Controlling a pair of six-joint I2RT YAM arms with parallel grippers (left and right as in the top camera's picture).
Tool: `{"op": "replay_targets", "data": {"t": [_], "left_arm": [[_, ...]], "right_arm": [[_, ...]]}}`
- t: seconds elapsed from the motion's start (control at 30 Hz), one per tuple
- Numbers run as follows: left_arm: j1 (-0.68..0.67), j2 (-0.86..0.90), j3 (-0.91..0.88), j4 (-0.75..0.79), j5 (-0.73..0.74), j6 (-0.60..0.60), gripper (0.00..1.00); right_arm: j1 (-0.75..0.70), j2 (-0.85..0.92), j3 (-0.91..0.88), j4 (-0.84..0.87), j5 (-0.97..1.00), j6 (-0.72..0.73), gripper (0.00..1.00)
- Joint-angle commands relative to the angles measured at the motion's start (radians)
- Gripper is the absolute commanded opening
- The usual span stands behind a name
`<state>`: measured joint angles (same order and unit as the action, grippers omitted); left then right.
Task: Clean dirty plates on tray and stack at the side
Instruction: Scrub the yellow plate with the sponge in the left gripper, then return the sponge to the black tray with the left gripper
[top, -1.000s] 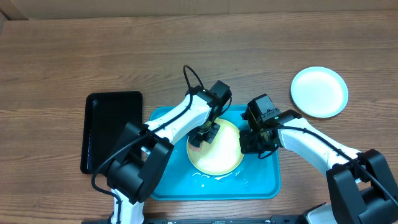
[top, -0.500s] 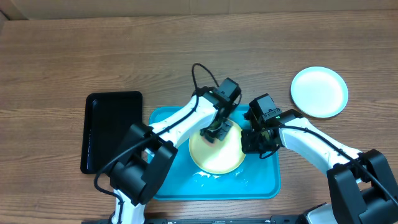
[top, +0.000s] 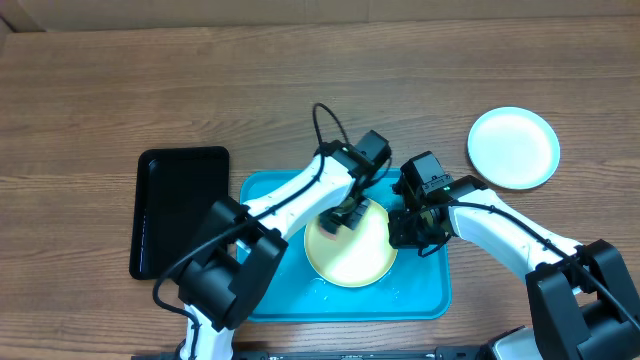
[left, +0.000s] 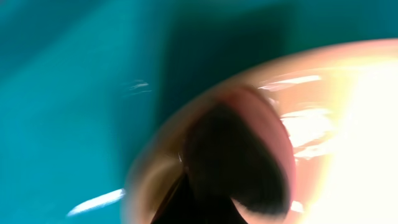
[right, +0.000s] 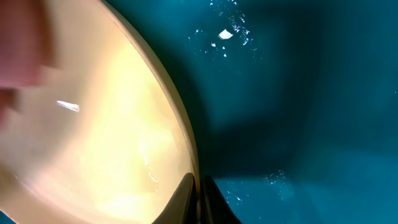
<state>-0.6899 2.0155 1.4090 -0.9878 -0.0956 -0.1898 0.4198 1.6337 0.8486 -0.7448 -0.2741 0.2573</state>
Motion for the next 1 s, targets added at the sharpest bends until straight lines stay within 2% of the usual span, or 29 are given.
{"op": "replay_targets", "data": {"t": [0.0, 0.33, 0.53, 0.77, 0.97], "left_arm": [[0.069, 0.017, 0.021, -0.049, -0.245, -0.087, 0.04], [0.053, 0.017, 0.196, -0.184, -0.124, -0.023, 0.04], [0.058, 0.017, 0.302, -0.271, -0.121, -0.065, 0.04], [0.192, 0.017, 0.308, -0.375, -0.146, -0.221, 0.04], [0.357, 0.017, 0.307, -0.393, -0.117, -0.265, 0.04]], "right_arm": [[0.006, 0.002, -0.010, -0.008, 0.004, -0.018, 0.04], [0.006, 0.002, -0.010, 0.002, 0.004, -0.022, 0.04], [0.006, 0.002, -0.010, 0.002, 0.004, -0.023, 0.04], [0.006, 0.002, 0.004, -0.008, 0.004, -0.034, 0.04], [0.006, 0.002, 0.047, -0.039, 0.004, -0.050, 0.04]]}}
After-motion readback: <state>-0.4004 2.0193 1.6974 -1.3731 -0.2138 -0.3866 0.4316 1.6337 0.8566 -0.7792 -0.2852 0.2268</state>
